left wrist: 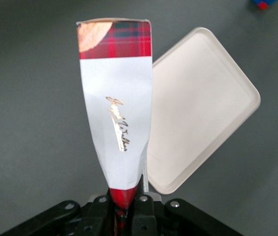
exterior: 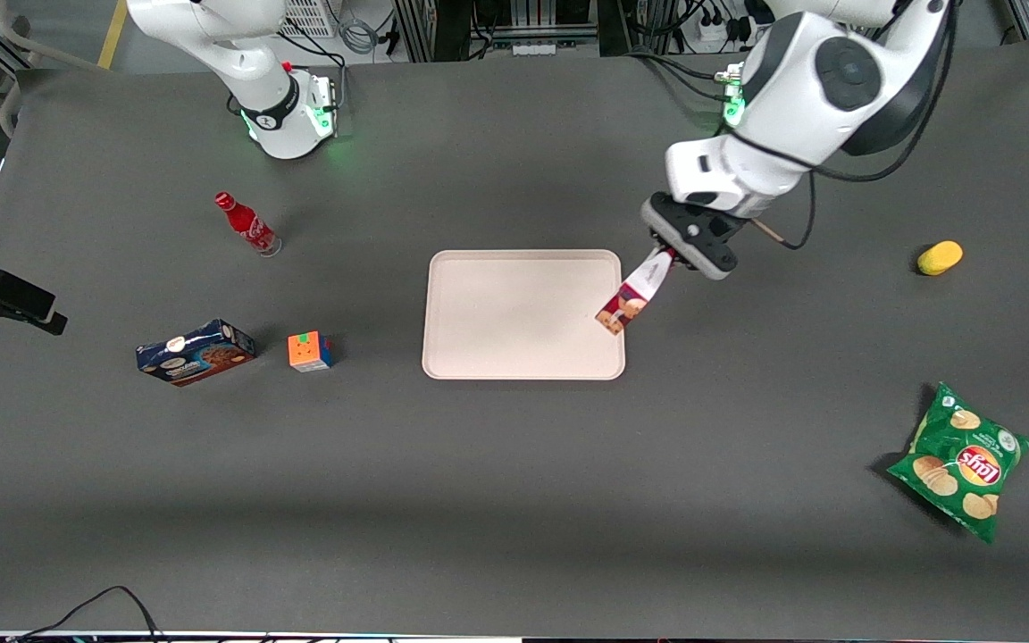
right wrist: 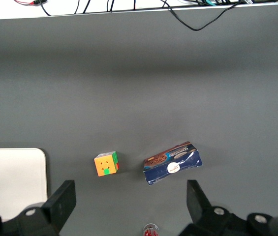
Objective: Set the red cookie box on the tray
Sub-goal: 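Lift the box upright and carry it toward the pink tray, then lower the upright box onto the tray's surface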
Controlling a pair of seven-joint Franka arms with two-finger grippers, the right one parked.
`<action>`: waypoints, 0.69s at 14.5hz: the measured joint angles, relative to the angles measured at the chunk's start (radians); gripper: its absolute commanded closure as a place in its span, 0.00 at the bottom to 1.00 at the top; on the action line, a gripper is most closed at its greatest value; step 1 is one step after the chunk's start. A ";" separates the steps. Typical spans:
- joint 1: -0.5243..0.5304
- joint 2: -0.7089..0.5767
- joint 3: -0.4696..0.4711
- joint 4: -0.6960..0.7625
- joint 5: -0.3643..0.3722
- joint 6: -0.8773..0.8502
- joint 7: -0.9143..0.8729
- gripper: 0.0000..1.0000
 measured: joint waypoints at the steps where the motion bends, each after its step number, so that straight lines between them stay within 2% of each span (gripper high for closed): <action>1: -0.009 0.037 -0.024 0.034 0.050 0.001 -0.125 0.98; 5: -0.059 0.205 -0.114 0.121 0.257 0.053 -0.555 0.97; 10: -0.094 0.380 -0.132 0.108 0.329 0.211 -0.854 0.97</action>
